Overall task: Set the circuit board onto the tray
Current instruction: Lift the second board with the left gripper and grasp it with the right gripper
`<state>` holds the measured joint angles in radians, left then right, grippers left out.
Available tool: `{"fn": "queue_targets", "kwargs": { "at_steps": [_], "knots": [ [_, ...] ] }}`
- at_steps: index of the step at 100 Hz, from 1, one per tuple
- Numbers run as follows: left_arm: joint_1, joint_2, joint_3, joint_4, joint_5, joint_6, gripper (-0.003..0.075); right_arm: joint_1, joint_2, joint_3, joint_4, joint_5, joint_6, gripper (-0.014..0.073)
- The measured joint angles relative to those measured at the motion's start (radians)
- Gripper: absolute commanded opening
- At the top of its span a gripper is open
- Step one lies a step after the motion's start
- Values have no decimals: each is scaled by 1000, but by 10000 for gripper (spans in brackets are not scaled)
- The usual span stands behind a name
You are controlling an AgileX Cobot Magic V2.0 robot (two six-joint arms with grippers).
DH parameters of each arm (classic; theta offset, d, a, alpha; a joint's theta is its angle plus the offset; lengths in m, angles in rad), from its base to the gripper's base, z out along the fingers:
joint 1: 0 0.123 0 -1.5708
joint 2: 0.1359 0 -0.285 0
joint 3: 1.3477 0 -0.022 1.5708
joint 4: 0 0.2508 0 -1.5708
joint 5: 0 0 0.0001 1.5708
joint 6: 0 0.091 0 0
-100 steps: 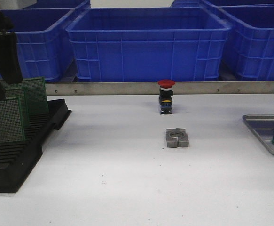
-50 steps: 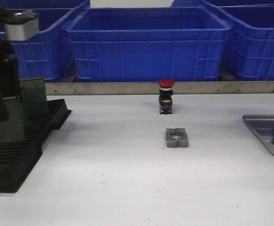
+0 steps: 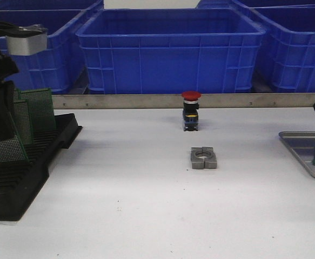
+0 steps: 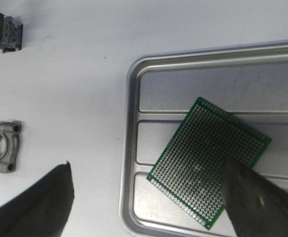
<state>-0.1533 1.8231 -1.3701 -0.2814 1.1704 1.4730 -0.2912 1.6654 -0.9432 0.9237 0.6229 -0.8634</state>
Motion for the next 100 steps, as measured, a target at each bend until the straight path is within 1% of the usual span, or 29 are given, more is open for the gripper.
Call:
{"fn": "queue_targets", "kwargs": {
  "at_steps": [13, 22, 33, 38, 49, 63, 74, 100],
  "knots": [
    [0, 0, -70, -4, 35, -2, -20, 0, -32, 0, -2, 27, -73, 623],
    [-4, -2, -116, -49, 39, -6, -20, 2, -73, 0, -4, 50, -144, 623],
    [-14, -9, -150, -177, 44, -6, -20, 24, -132, 0, -5, 68, -235, 623],
    [-25, -9, -154, -263, 44, -6, -20, 43, -158, 0, -5, 74, -281, 623],
    [-62, -9, -156, -416, 45, -6, -20, 107, -209, 0, -6, 102, -389, 623],
    [-122, -9, -156, -534, 45, -8, -20, 211, -239, 0, -8, 159, -512, 623],
    [-175, -9, -156, -568, 45, -8, -20, 301, -242, 0, -10, 201, -569, 623],
    [-295, -9, -156, -583, 45, -8, -20, 471, -242, 0, -4, 211, -645, 623]
  ]
}}
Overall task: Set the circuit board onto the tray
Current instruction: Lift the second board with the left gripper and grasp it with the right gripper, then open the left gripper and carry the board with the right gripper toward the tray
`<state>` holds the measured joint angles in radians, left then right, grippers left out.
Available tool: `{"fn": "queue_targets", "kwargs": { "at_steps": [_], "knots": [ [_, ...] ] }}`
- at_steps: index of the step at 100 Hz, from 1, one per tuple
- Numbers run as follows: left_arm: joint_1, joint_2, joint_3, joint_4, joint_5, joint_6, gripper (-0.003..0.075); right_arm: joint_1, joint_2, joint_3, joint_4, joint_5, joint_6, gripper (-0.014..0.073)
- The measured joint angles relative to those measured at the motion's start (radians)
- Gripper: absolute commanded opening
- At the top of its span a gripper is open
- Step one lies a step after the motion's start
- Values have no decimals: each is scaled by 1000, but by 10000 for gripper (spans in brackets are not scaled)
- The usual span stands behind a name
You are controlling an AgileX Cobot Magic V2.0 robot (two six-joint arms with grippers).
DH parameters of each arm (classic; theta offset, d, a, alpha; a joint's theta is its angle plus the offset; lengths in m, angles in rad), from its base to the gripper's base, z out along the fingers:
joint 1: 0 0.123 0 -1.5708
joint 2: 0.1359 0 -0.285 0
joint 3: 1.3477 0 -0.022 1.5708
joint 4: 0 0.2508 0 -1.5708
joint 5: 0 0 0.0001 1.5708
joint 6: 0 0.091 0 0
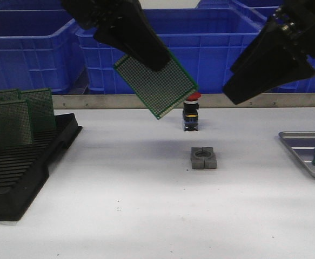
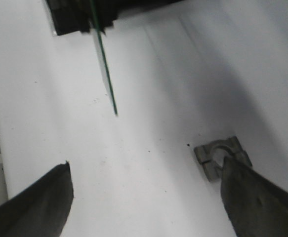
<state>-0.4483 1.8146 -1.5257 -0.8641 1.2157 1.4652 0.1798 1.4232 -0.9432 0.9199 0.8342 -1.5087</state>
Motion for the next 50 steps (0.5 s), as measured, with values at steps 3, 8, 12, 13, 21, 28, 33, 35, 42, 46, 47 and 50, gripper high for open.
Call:
{"fn": "queue_targets", "kwargs": {
  "at_steps": [3, 8, 12, 13, 21, 28, 33, 35, 42, 46, 47, 50],
  "knots": [
    [-11, 0, 0, 0, 0, 0, -20, 14, 0, 0, 2, 0, -6, 623],
    [-20, 0, 0, 0, 0, 0, -20, 36, 0, 0, 7, 0, -10, 623],
    [-31, 0, 0, 0, 0, 0, -20, 51, 0, 0, 16, 0, -15, 623],
    [-30, 0, 0, 0, 0, 0, -20, 56, 0, 0, 19, 0, -15, 623],
    [-38, 0, 0, -1, 0, 0, -20, 77, 0, 0, 44, -2, -16, 623],
    [-40, 0, 0, -7, 0, 0, -20, 90, 3, 0, 70, -2, -16, 620],
    [-40, 0, 0, -12, 0, 0, -20, 95, 14, 0, 87, -2, -17, 605],
    [-40, 0, 0, -12, 0, 0, -20, 95, 19, 0, 89, -2, -17, 594],
    [-40, 0, 0, -16, 0, 0, -20, 99, 40, 0, 103, -2, -20, 526],
    [-40, 0, 0, -16, 0, 0, -20, 99, 53, 0, 113, -2, -20, 472],
    [-40, 0, 0, -16, 0, 0, -20, 99, 56, 0, 116, -2, -20, 447],
    [-40, 0, 0, -16, 0, 0, -20, 99, 66, 0, 122, -2, -20, 390]
  ]
}}
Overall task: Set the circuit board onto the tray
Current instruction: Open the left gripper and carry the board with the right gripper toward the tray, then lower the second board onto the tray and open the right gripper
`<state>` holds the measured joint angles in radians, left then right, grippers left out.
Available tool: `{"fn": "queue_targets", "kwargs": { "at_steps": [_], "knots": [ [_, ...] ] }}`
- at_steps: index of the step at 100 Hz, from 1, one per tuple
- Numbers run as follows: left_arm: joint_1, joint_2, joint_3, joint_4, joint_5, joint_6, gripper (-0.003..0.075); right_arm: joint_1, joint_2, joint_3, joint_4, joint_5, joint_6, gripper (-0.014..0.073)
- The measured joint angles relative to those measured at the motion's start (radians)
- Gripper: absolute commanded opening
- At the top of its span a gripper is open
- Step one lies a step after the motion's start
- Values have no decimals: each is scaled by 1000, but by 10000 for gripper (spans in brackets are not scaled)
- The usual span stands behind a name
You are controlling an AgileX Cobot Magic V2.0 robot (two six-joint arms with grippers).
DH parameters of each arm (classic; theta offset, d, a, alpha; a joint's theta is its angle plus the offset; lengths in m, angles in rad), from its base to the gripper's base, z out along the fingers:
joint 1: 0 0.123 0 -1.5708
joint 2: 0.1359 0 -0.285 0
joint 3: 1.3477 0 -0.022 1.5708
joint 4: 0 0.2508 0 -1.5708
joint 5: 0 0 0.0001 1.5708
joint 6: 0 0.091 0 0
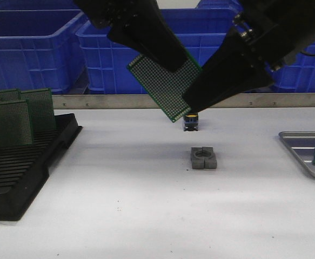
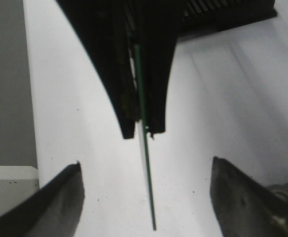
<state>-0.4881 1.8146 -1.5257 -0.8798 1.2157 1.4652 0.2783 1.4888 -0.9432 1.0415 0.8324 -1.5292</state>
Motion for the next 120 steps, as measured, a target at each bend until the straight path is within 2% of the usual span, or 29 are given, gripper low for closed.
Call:
{"fn": "queue_targets", "kwargs": {
  "at_steps": [20, 31, 38, 48, 53, 60, 67, 80, 97, 109, 120],
  "knots": [
    [0, 0, 0, -1, 0, 0, -20, 0, 15, 0, 50, 10, 0, -77],
    [0, 0, 0, -1, 1, 0, -15, 0, 15, 0, 51, 19, -11, -65],
    [0, 0, 0, -1, 3, 0, 28, 1, 15, 0, 51, 25, -18, -65],
    [0, 0, 0, -1, 0, 0, 186, 1, 15, 0, 53, 31, -12, -65],
    [0, 0, 0, -1, -4, 0, 304, 1, 15, 0, 55, 31, 4, -65],
    [0, 0, 0, -1, -13, 0, 428, 1, 15, 9, 60, 35, 55, -65],
    [0, 0, 0, -1, -18, 0, 494, 1, 15, 31, 62, 35, 141, -65],
    [0, 0, 0, -2, -22, 0, 502, 1, 15, 78, 20, 35, 325, -65],
    [0, 0, 0, -3, -22, 0, 502, -8, 15, 110, -96, 35, 489, -65],
    [0, 0, 0, -5, -22, 0, 502, -66, 15, 111, -119, -4, 606, -65],
    [0, 0, 0, -5, -22, 0, 502, -162, 15, 111, -122, -64, 683, -65]
  ]
}}
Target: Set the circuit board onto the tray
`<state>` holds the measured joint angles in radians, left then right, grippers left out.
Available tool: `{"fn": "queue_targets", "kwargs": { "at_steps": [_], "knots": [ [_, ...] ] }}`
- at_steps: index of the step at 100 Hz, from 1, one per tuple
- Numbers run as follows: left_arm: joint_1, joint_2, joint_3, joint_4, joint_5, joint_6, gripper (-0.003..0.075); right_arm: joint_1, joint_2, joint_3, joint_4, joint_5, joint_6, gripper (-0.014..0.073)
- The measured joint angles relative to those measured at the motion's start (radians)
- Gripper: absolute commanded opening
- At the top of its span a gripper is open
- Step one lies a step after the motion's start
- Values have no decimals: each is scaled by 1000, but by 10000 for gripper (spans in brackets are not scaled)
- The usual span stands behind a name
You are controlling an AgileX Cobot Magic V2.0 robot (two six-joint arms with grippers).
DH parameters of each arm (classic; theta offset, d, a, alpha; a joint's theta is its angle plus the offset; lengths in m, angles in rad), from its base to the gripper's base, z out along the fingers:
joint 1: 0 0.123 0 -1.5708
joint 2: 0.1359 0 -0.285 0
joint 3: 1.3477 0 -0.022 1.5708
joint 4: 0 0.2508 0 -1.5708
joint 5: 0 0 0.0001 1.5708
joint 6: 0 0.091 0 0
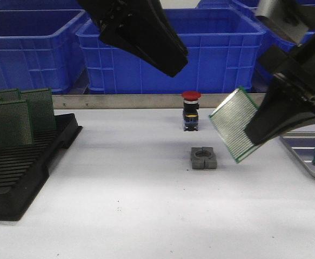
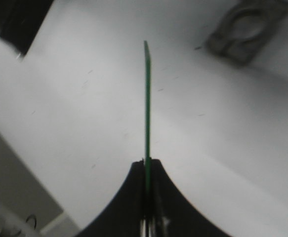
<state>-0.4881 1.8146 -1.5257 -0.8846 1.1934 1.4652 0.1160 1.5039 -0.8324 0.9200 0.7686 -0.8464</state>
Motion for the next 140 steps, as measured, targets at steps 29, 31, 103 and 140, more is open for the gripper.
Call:
{"fn": "queue_targets", "kwargs": {
  "at_steps": [29, 31, 103, 140],
  "knots": [
    [0, 0, 0, -1, -1, 0, 502, -301, 0, 0, 0, -143, 72, -65],
    [0, 0, 0, -1, -1, 0, 502, -318, 0, 0, 0, -148, 74, -65],
    [0, 0, 0, -2, -2, 0, 474, -441, 18, 2, 0, -254, 81, 589],
    [6, 0, 0, -2, 12, -28, -18, -441, 18, 2, 0, -193, 40, -29]
  ]
}}
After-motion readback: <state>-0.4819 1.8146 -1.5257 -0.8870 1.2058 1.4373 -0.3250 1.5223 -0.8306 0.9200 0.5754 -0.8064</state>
